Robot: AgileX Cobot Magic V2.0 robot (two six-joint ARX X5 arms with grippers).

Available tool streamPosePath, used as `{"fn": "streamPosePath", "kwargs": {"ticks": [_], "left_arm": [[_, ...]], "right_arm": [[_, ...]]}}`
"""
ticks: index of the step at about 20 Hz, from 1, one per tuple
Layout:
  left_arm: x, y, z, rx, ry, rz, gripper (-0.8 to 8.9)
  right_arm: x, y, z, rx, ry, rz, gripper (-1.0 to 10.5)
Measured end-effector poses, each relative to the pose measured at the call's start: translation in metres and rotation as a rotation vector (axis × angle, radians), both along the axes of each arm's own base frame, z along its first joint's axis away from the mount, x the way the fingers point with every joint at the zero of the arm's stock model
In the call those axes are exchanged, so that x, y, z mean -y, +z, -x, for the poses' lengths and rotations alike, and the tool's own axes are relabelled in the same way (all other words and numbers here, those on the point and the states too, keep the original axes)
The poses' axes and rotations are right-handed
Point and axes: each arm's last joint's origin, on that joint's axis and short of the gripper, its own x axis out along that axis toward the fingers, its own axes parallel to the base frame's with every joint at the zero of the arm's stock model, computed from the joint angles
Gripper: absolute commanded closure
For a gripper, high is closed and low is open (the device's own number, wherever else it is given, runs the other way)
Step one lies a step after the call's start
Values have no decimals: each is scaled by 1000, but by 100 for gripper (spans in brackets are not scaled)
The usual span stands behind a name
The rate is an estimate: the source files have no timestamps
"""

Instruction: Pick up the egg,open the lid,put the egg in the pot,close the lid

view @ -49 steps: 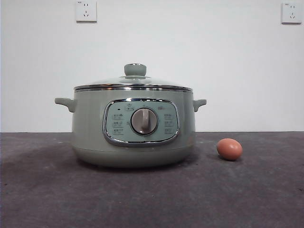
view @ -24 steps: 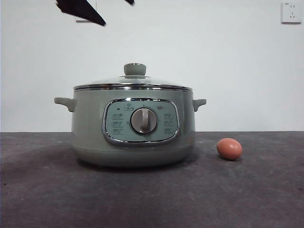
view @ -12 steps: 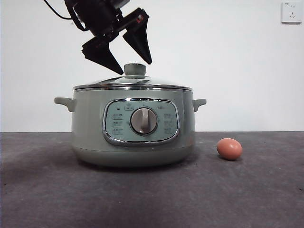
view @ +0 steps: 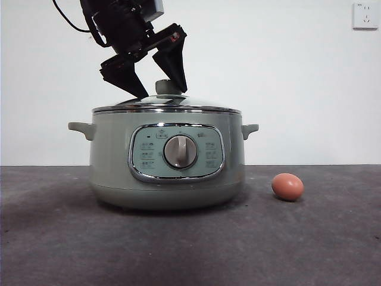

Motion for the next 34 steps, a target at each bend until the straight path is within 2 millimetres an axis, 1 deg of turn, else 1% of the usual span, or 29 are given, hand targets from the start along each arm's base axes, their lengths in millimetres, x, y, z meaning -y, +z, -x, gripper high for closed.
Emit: {"fn": "streamPosePath", "kwargs": {"ticks": [3, 4, 7, 8, 11, 13, 14, 15, 20, 23, 26, 27, 31, 34], "left_arm": [[2, 0, 1, 0, -6, 0, 384], [3, 0, 1, 0, -9, 1, 398], [5, 0, 3, -1, -16, 1, 568], [7, 0, 3, 10, -32, -4, 604], [9, 3, 4, 12, -34, 5, 624], [9, 3, 4, 11, -34, 4, 729], [9, 2, 4, 9, -34, 4, 797], [9, 2, 4, 9, -34, 3, 824], [8, 3, 4, 7, -35, 2, 822], [8, 6, 5, 1, -35, -3, 822], [8, 17, 5, -14, -29, -9, 822], [8, 24, 5, -7, -27, -9, 822], [5, 67, 8, 69, -23, 27, 822], [-6, 95, 12, 118, -4, 52, 822]], "right_arm": [[0, 0, 0, 0, 0, 0, 288], [0, 0, 0, 0, 0, 0, 288], [0, 0, 0, 0, 0, 0, 288], [0, 0, 0, 0, 0, 0, 288], [0, 0, 0, 0, 0, 0, 288], [0, 0, 0, 0, 0, 0, 288], [0, 0, 0, 0, 0, 0, 288], [0, 0, 0, 0, 0, 0, 288], [0, 0, 0, 0, 0, 0, 288], [0, 0, 0, 0, 0, 0, 289], [0, 0, 0, -1, 0, 0, 289], [0, 0, -1, -3, 0, 0, 289], [0, -4, -7, -27, 0, 1, 289], [0, -8, -17, -48, 0, 1, 289]]}}
